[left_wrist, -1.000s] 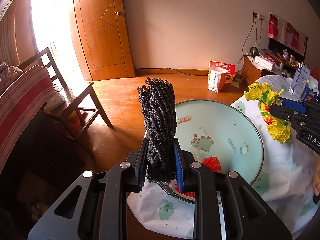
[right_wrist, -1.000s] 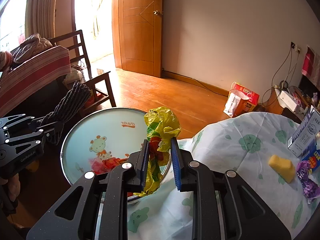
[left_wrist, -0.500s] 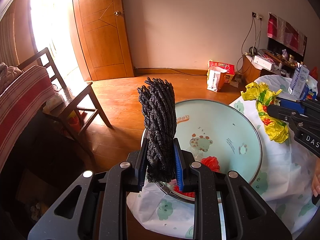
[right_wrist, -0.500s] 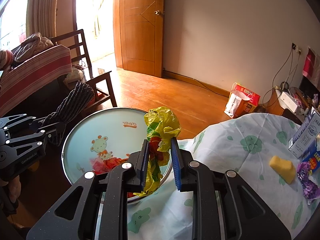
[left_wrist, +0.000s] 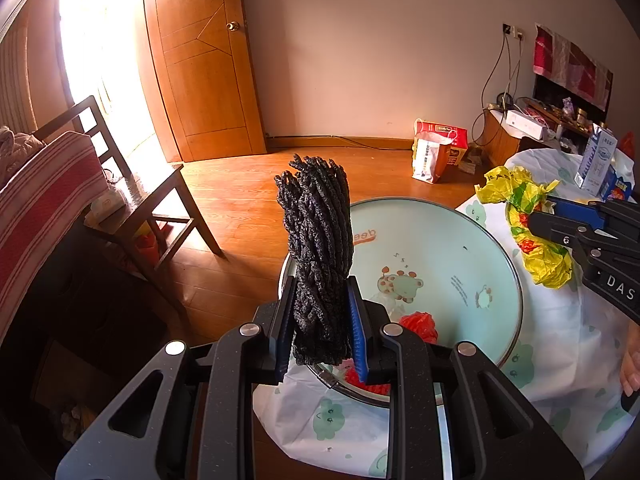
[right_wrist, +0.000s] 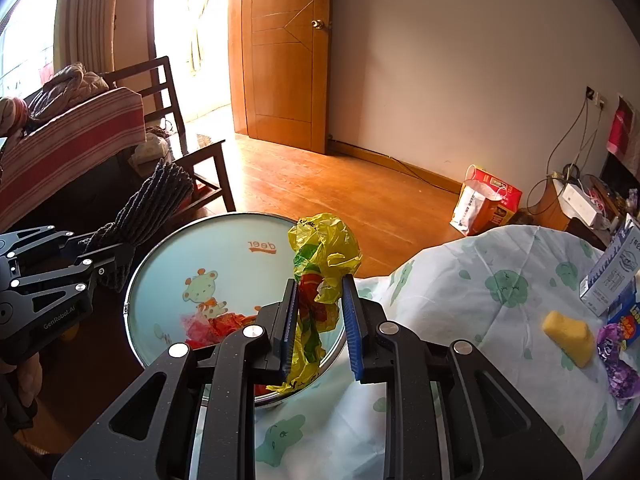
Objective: Collect trash
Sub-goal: 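Hold the black scrubber and yellow wrapper over the light-blue bin with both grippers, then open both grippers to drop the scrubber and wrapper into the bin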
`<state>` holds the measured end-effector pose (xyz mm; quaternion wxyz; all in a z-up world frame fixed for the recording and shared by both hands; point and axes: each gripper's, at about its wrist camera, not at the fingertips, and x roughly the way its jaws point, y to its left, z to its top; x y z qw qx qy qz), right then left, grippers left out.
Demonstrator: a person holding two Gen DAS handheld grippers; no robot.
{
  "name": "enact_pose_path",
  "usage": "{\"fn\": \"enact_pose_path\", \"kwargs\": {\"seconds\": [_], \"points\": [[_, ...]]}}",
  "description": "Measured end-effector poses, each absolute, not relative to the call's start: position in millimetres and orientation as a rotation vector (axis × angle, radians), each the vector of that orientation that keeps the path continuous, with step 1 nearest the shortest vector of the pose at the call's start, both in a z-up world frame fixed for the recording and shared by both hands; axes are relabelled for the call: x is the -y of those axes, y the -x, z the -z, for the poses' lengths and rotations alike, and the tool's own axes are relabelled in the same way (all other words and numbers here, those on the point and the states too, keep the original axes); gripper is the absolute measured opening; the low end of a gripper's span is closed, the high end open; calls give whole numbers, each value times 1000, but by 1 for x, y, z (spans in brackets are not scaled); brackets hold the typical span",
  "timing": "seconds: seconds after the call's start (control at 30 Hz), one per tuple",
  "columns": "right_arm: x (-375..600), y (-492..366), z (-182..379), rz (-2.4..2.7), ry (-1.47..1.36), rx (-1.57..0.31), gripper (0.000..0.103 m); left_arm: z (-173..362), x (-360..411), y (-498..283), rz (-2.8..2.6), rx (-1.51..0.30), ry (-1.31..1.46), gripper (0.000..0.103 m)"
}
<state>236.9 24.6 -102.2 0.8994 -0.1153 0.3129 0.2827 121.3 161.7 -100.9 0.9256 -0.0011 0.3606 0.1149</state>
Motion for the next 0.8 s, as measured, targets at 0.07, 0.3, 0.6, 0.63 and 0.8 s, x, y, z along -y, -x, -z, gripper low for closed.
{"fn": "enact_pose_path", "kwargs": {"seconds": [0.07,0.3,0.6,0.63,0.8], "points": [[-26,-237,103,-586,240,-647,23,101,-161,-121,-231,-738,3,24],[-29,-237,104,-597,240,-638,25,102,-156,-122,-207,-739,1,30],[-27,-238,108,-598,224,-639,56,104,-144,-119,-194,-727,-18,59],[-27,-237,108,-596,224,-636,59,105,-143,-119,-198,-727,-18,62],[-20,-235,109,-582,213,-632,66,108,-141,-118,-214,-724,-26,83]]}}
